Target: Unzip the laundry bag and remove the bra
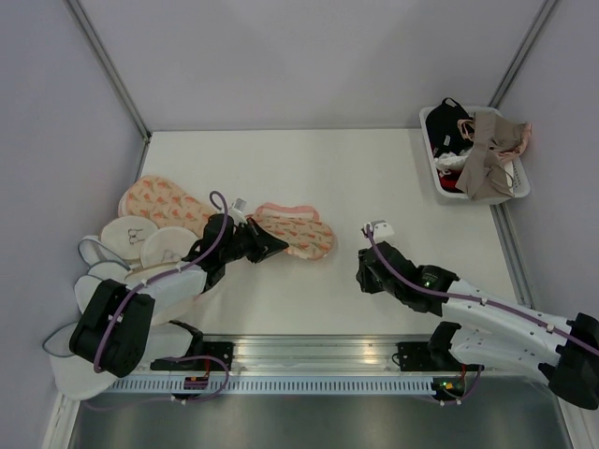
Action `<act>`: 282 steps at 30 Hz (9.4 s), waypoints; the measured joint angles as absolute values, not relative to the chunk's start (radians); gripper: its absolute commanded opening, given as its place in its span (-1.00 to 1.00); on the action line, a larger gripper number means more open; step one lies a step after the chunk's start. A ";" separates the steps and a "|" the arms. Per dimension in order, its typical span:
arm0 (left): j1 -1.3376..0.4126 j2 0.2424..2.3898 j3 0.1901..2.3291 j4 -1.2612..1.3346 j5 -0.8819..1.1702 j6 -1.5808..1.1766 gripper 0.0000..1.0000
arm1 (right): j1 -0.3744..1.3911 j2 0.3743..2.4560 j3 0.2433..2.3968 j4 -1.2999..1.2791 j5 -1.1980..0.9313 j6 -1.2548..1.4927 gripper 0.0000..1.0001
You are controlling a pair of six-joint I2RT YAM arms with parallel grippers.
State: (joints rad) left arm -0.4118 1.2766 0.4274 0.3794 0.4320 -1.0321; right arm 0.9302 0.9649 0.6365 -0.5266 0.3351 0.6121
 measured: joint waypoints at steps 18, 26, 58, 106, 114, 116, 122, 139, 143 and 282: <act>-0.413 1.214 0.379 0.487 0.567 -1.137 -0.95 | 0.932 1.059 0.449 0.075 0.126 0.534 0.10; -0.423 1.189 0.352 0.498 0.587 -1.163 -0.95 | 0.932 1.147 0.454 0.156 0.117 0.515 -0.36; -0.425 1.197 0.316 0.545 0.636 -1.167 -0.95 | 0.932 1.079 0.465 0.062 -0.008 0.445 -0.13; -0.428 1.227 0.316 0.571 0.684 -1.152 -0.95 | 0.934 1.092 0.616 -0.268 0.229 0.450 -0.99; -0.433 1.390 0.426 0.582 0.746 -1.067 -0.95 | 0.939 1.172 0.657 -0.388 0.304 0.482 -0.99; -0.433 1.460 0.464 0.616 0.765 -1.060 -0.95 | 0.939 1.156 0.657 -0.397 0.302 0.482 -0.99; -0.434 1.731 0.587 0.821 0.818 -1.089 0.37 | 0.939 1.039 0.644 -0.397 0.278 0.475 -0.99; -0.605 1.276 0.358 0.583 0.454 -1.177 0.99 | 0.939 1.119 0.569 -0.175 0.056 0.486 -0.99; -0.695 1.269 0.356 0.546 0.396 -1.221 0.99 | 0.950 1.189 0.561 -0.072 -0.007 0.498 -0.99; -0.433 1.313 0.520 0.206 0.446 -0.915 0.99 | 0.925 1.334 0.648 -0.266 0.178 0.578 -0.99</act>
